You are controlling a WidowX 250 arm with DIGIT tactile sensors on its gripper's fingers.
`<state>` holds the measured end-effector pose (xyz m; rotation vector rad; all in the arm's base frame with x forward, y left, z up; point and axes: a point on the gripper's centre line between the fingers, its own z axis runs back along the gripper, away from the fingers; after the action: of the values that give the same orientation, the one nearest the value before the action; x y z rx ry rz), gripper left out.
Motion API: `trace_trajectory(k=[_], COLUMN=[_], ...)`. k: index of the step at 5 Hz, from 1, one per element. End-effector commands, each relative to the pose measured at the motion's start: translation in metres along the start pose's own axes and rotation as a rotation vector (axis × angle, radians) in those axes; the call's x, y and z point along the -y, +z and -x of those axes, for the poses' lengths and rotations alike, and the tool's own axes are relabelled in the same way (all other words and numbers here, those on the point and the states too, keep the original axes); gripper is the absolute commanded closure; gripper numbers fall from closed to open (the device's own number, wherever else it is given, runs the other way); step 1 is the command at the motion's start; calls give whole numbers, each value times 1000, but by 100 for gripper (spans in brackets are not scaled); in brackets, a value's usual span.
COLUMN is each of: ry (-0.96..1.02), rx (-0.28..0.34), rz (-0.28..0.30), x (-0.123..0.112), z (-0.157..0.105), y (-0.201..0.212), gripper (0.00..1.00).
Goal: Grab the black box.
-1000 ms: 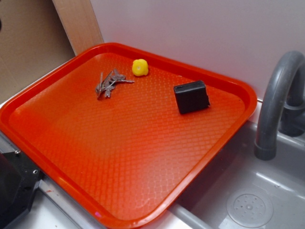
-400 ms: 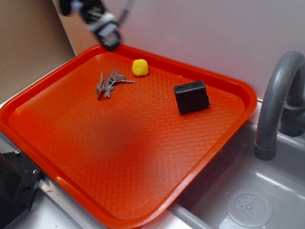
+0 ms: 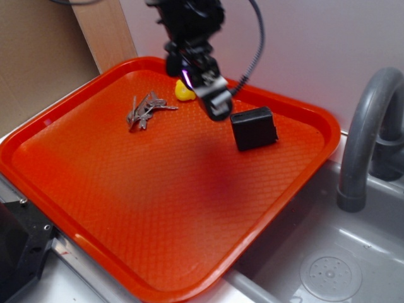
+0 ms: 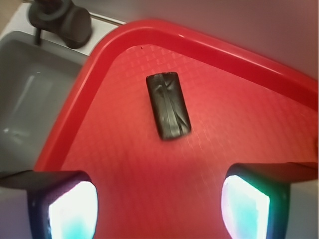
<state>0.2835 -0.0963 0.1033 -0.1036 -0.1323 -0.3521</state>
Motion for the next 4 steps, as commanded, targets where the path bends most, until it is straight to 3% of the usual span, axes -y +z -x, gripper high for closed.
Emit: trace_trajectory(k=[1, 2, 3, 4], ry=[-80, -81, -32, 19], rx=[97, 63, 47, 17], rz=[-113, -104, -51, -37], x=[8, 2, 1, -1], z=[-40, -50, -49, -40], y=[-27, -52, -58, -43], gripper=[0, 0, 100, 100])
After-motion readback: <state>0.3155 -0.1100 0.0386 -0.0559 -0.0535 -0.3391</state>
